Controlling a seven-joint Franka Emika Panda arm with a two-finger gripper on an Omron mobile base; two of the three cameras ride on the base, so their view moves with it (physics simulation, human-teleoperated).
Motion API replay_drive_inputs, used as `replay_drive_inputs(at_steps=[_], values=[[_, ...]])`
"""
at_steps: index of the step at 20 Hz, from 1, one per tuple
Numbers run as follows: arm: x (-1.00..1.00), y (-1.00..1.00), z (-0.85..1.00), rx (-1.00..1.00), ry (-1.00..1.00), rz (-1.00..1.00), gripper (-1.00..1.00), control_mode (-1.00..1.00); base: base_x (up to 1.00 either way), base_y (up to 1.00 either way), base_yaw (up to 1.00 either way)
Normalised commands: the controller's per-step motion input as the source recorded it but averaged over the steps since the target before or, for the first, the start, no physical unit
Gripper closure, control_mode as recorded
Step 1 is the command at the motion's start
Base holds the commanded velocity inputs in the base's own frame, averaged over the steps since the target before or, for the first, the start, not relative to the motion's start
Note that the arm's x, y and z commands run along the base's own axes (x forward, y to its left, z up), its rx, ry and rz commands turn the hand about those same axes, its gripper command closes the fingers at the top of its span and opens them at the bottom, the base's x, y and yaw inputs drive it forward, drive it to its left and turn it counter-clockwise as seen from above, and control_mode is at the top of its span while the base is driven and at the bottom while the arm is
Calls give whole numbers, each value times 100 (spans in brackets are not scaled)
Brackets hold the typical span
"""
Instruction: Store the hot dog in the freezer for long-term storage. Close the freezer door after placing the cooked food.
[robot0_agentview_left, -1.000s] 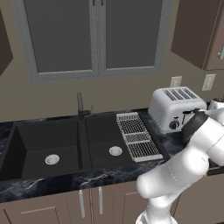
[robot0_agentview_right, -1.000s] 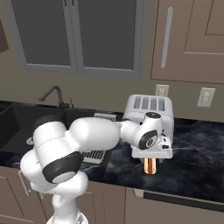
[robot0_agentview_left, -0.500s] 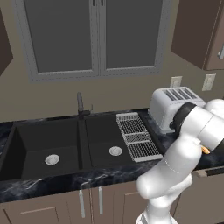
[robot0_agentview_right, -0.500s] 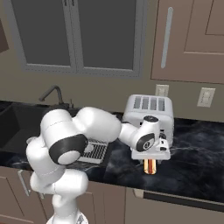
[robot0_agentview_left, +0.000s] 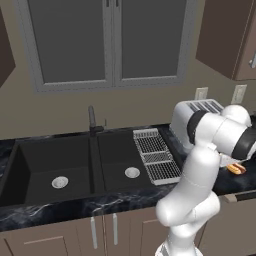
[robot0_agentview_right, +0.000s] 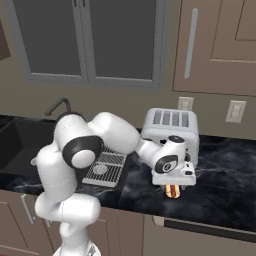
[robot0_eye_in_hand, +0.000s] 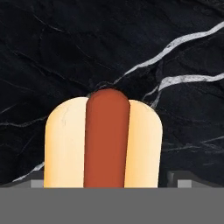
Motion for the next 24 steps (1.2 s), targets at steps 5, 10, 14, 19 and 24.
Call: replay_drive_inputs(at_steps=[5,10,14,19,24], values=[[0,0,-33,0,2,0,-100,-100,0,0,0],[0,0,-22,1,0,0,100,-100,0,0,0],[0,0,-19,1,0,0,100,-100,0,0,0],[-6,8,-1,0,0,-10,100,-100,0,0,0],[-17,54,9,-4,0,-17,100,-100,0,0,0]])
